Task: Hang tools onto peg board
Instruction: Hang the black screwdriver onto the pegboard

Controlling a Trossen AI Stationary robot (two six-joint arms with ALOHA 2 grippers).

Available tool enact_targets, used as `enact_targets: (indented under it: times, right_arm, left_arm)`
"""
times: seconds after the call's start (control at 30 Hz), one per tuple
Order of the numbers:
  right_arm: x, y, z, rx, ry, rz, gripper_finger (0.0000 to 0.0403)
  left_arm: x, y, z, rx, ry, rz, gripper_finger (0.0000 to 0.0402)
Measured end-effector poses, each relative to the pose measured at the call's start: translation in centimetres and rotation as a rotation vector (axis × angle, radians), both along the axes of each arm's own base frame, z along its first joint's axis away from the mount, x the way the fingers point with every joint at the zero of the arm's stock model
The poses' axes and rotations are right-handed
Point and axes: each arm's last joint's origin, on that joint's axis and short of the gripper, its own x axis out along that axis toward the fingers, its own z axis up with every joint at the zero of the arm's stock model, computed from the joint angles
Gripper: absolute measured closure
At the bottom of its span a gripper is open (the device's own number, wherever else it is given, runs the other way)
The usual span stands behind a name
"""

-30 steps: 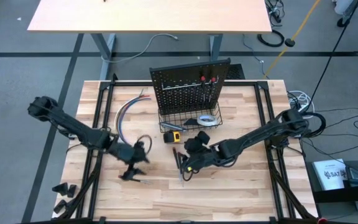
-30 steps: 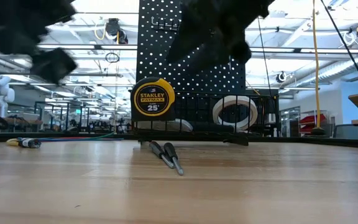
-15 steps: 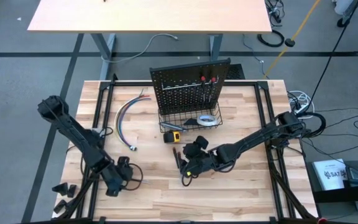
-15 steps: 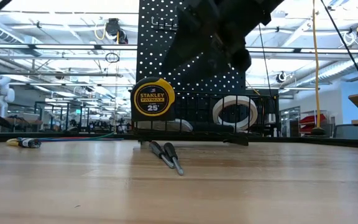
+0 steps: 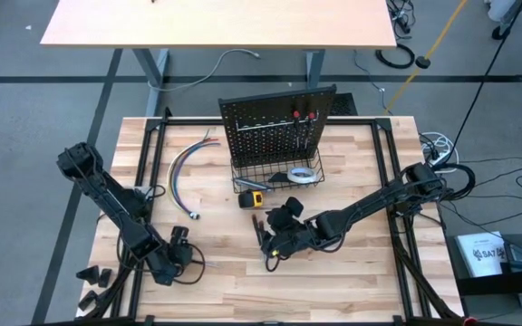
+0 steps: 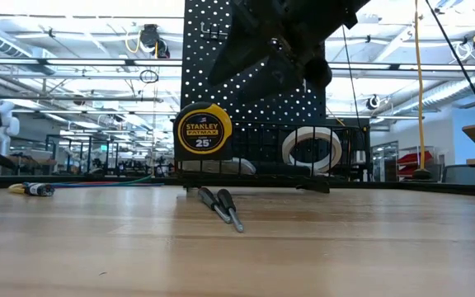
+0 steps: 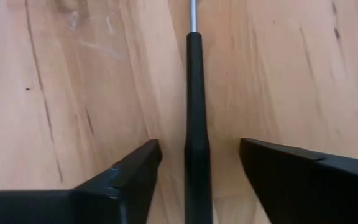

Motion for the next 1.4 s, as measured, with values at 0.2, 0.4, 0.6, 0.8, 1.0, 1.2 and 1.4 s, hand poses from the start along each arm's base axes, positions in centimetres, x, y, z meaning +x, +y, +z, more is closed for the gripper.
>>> enact_targets:
  times: [0.2, 0.4, 0.6, 0.8, 1.0, 1.2, 1.4]
  right_arm:
    - [0.0, 0.0, 0.0, -0.005, 0.002, 0.001, 0.0138]
    - [-0.1, 0.3, 0.0, -0.017, 0.008, 0.018, 0.0138]
    - [-0.1, 0.5, 0.0, 0.007, 0.015, 0.049, 0.0138]
    - [1.0, 0.4, 0.7, 0.21, -0.045, 0.251, 0.0138]
    - [3.0, -2.0, 1.7, 0.489, -0.188, 0.344, 0.0138]
    - [4.6, -4.0, 0.4, 0.741, -0.227, 0.35, 0.0138]
    - [5.4, -3.8, -1.3, 0.878, -0.211, 0.366, 0.0138]
  left_arm:
    - [-0.2, 0.0, -0.1, 0.021, -0.015, -0.001, 0.0281]
    - [-0.1, 0.0, -0.1, 0.02, -0.017, 0.003, 0.036]
    - [0.2, -0.3, 0.6, 0.032, -0.051, -0.032, 0.036]
    - [2.7, -1.7, 3.9, 0.06, -0.212, -0.155, 0.0356]
    - [5.5, -2.7, 8.0, 0.14, -0.387, -0.309, 0.0351]
    - [7.0, -2.7, 10.6, 0.347, -0.532, -0.421, 0.035]
    - [7.8, -2.0, 11.2, 0.489, -0.562, -0.462, 0.0348]
